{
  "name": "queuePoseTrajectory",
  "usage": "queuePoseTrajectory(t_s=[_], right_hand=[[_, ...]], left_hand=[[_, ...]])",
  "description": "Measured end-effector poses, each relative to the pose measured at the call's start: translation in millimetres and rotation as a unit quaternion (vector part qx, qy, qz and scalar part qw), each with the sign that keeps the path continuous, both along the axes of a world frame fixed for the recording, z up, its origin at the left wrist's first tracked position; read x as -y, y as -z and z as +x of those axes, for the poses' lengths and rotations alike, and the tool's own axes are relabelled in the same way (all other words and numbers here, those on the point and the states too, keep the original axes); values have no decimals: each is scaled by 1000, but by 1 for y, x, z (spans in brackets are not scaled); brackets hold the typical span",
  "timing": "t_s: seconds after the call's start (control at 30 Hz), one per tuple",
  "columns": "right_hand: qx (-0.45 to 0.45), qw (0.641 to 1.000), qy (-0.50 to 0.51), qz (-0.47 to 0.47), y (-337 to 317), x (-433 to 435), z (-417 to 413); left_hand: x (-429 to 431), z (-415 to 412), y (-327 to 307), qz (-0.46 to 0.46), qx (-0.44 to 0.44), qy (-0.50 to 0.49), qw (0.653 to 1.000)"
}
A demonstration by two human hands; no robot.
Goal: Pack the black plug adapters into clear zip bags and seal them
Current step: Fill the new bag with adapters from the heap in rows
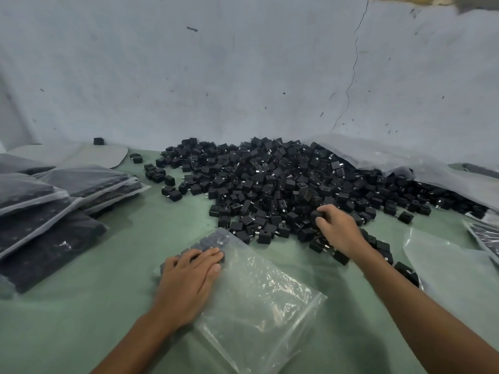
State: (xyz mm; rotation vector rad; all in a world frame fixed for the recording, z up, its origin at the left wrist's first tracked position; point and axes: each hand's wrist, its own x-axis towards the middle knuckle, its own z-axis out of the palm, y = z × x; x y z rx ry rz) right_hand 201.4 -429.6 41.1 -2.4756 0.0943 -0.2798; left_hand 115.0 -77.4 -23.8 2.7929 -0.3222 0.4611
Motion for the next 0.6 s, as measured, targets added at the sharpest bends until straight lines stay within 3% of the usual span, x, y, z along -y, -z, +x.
queuePoseTrajectory(t_s=[0.13, 0.33, 0.6], right_hand=[[2, 968, -2, 250, -9, 9, -72], [-109, 926, -27, 362, 18, 8, -180], [-216, 844, -85, 484, 33, -55, -216]], left_hand=[[-1, 1, 1, -6, 9, -2, 1000], [1, 1, 0, 6, 3, -3, 1000], [1, 1, -1, 5, -6, -11, 1000]])
